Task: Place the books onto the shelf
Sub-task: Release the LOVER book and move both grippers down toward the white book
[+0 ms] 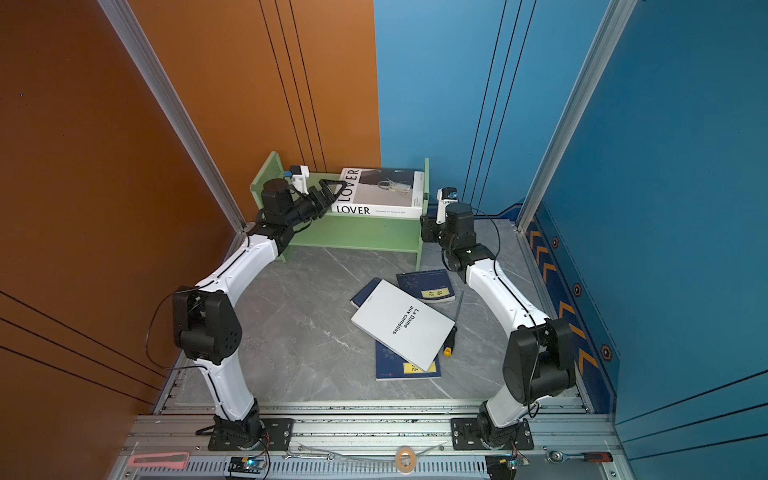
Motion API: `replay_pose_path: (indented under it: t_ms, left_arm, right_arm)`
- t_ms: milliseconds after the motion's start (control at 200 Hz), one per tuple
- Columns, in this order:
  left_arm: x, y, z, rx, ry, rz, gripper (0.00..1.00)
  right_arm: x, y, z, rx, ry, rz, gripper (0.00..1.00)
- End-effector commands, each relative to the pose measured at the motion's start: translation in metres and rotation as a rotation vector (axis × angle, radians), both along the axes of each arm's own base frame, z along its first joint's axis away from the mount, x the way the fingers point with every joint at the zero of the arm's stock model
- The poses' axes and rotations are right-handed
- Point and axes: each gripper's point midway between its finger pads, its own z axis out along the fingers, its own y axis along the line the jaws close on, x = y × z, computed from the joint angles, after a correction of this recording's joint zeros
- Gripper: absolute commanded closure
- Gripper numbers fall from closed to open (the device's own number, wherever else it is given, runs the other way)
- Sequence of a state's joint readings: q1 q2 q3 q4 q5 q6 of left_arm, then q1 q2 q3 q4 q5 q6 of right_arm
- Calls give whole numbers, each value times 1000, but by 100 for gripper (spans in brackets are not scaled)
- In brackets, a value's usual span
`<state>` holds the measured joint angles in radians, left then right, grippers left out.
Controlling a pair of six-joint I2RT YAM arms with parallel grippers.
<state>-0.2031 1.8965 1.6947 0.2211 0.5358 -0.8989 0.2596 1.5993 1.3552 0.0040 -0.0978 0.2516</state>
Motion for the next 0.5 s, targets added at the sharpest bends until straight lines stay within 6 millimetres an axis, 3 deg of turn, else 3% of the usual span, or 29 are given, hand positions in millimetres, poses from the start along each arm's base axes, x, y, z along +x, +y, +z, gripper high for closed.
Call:
replay_pose_path:
  t_ms: [0, 275, 406, 496]
  left_arm:
    - [-8, -7, 7, 2, -14, -35, 2]
    - [-4, 13, 3, 71, 19, 38, 2]
    - [-7, 30, 6, 88, 24, 74, 2]
    - [-19, 37, 14, 96, 0, 90, 2]
  right_arm:
    - [8, -7, 14, 21, -36, -31, 54]
    - [3, -6, 16, 31, -31, -29, 52]
    - [-8, -11, 21, 26, -34, -44, 46]
    - [-22, -16, 24, 18, -30, -65, 40]
